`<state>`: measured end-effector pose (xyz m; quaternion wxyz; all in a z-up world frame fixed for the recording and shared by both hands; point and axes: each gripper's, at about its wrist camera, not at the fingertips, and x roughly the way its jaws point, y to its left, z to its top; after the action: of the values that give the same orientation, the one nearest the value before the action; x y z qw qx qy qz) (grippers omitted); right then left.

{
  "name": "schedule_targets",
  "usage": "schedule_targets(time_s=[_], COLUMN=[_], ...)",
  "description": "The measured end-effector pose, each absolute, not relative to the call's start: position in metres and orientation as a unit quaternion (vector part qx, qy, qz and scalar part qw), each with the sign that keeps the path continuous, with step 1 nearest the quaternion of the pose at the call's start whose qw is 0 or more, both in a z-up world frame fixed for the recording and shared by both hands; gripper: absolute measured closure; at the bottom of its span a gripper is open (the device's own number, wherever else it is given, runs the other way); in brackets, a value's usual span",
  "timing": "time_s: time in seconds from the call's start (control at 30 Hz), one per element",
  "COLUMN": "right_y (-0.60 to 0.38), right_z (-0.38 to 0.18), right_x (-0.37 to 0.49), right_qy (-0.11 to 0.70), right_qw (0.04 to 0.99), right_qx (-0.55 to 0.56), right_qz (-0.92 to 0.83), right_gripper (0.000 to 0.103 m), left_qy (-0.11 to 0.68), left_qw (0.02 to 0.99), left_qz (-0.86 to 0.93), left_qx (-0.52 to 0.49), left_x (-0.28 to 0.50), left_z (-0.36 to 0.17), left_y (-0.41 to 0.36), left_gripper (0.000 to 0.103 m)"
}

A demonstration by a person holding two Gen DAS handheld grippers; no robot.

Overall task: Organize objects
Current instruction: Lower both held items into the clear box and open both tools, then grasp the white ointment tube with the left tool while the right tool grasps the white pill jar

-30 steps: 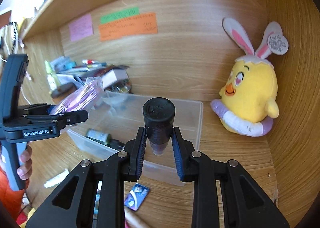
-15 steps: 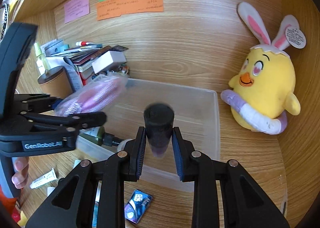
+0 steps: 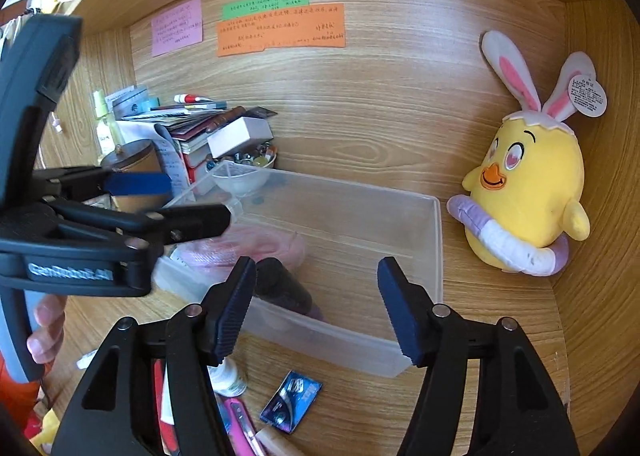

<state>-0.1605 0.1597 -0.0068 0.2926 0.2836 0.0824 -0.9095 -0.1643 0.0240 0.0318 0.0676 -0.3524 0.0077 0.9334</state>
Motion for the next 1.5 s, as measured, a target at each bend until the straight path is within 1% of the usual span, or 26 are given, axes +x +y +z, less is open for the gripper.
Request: schedule_targets(time_s=[0.07, 0.13, 0.23, 0.3, 0.37, 0.43, 0.6, 0.8, 1.1, 1.3, 1.33, 1.4, 1.5], right_y=[0.163, 0.166, 0.17, 0.173, 0.175, 0.178, 0.181, 0.179, 0.162, 0.15, 0.149, 0.146, 0.141], right_z=[-0.004, -0.002, 0.003, 0.005, 0.006, 0.007, 0.007, -0.002, -0.027, -0.047, -0.051, -0.057, -0.063], right_x=[-0.156, -0.152, -0.142, -0.137, -0.131, -0.126, -0.113, -0.105, -0.103, -0.109, -0.111, -0.112, -0.115], right_qy=[0.079, 0.075, 0.076, 0.077, 0.078, 0.077, 0.078, 0.075, 0.091, 0.096, 0.094, 0.093, 0.096], right_qw=[0.296, 0.297, 0.3, 0.3, 0.299, 0.298, 0.297, 0.301, 0.314, 0.327, 0.33, 0.331, 0.341], right_qx=[0.285, 0.281, 0.275, 0.271, 0.268, 0.262, 0.26, 0.275, 0.31, 0.348, 0.358, 0.367, 0.382], right_qz=[-0.908, -0.91, -0.91, -0.911, -0.913, -0.915, -0.915, -0.91, -0.893, -0.873, -0.869, -0.864, -0.854], right_gripper=[0.035, 0.032, 0.031, 0.029, 0.022, 0.022, 0.022, 0.021, 0.022, 0.022, 0.022, 0.024, 0.035], left_qy=[0.014, 0.02, 0.019, 0.013, 0.009, 0.007, 0.016, 0.006, -0.005, -0.013, -0.014, -0.013, -0.005], left_qw=[0.065, 0.061, 0.061, 0.064, 0.064, 0.061, 0.04, 0.029, 0.015, 0.012, 0.011, 0.012, 0.02], left_qz=[0.937, 0.941, 0.942, 0.941, 0.94, 0.938, 0.931, 0.921, 0.902, 0.898, 0.898, 0.898, 0.894], left_qx=[-0.342, -0.332, -0.328, -0.332, -0.336, -0.342, -0.362, -0.388, -0.431, -0.44, -0.44, -0.441, -0.447], left_x=[-0.156, -0.147, -0.132, -0.123, -0.116, -0.109, -0.093, -0.074, -0.049, -0.034, -0.032, -0.029, -0.029], left_z=[0.038, 0.042, 0.043, 0.042, 0.039, 0.036, 0.021, -0.001, -0.041, -0.055, -0.056, -0.058, -0.061], left_y=[0.024, 0.023, 0.019, 0.014, 0.01, 0.006, -0.006, -0.022, -0.044, -0.052, -0.052, -0.053, -0.051], left_gripper=[0.012, 0.009, 0.005, 0.005, 0.005, 0.005, 0.005, 0.005, 0.005, 0.005, 0.005, 0.013, 0.021])
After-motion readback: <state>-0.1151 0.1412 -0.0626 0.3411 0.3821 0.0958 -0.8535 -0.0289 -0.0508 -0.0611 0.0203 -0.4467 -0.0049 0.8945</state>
